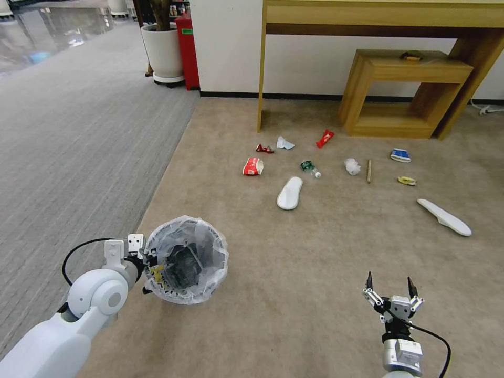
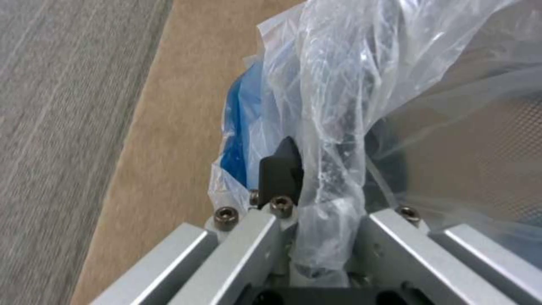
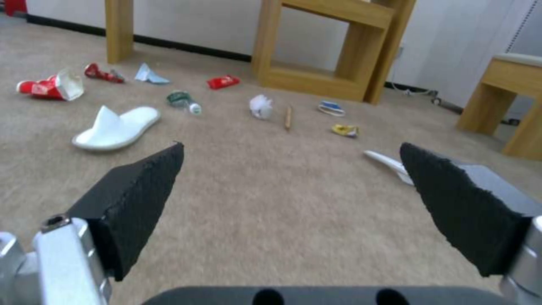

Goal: Pick up the trash bin and place the garbage on the floor into it.

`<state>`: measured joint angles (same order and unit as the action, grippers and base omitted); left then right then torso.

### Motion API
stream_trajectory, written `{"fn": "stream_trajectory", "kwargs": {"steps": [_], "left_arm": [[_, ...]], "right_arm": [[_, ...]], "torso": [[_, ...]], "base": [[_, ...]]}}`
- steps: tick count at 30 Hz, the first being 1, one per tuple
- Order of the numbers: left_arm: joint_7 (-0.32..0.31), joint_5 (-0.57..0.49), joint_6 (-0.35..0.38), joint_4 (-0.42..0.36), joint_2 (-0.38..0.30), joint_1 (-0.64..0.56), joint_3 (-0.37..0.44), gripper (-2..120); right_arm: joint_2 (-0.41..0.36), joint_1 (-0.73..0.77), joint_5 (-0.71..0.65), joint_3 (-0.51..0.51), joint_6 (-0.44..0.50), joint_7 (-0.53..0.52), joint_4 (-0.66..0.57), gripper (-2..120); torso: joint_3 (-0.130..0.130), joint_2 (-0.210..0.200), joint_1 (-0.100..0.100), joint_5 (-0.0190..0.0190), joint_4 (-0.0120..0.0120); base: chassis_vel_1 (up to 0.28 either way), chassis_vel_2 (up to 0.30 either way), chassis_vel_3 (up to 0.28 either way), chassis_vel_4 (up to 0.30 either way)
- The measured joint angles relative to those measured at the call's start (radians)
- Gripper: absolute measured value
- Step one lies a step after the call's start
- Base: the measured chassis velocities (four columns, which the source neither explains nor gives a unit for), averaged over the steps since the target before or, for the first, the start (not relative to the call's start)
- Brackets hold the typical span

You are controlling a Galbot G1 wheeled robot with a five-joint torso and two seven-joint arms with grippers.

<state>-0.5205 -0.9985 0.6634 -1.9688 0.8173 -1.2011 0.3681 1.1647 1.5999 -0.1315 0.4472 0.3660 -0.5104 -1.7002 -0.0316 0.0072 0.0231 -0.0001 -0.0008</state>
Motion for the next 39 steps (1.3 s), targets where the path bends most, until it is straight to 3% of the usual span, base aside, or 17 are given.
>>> {"fn": "stream_trajectory", "kwargs": {"steps": [29, 39], "left_arm": [[0.002, 0.001, -0.003, 0.002, -0.006, 0.007, 0.001, 0], [0.009, -0.017, -0.002, 0.028, -0.017, 0.03, 0.037, 0]], "right_arm": [[-0.003, -0.005, -0.001, -0.007, -0.003, -0.002, -0.001, 98], [-0.008, -0.006, 0.005, -0.01, -0.009, -0.01, 0.0, 100]], "torso": [[0.0, 0.0, 0.0, -0.0004, -0.0003], [0.0, 0.0, 0.0, -0.0003, 0.0]], "base": [[-0.183, 0.189, 0.188, -0.18], [-0.103, 0.107, 0.108, -0.096]]}}
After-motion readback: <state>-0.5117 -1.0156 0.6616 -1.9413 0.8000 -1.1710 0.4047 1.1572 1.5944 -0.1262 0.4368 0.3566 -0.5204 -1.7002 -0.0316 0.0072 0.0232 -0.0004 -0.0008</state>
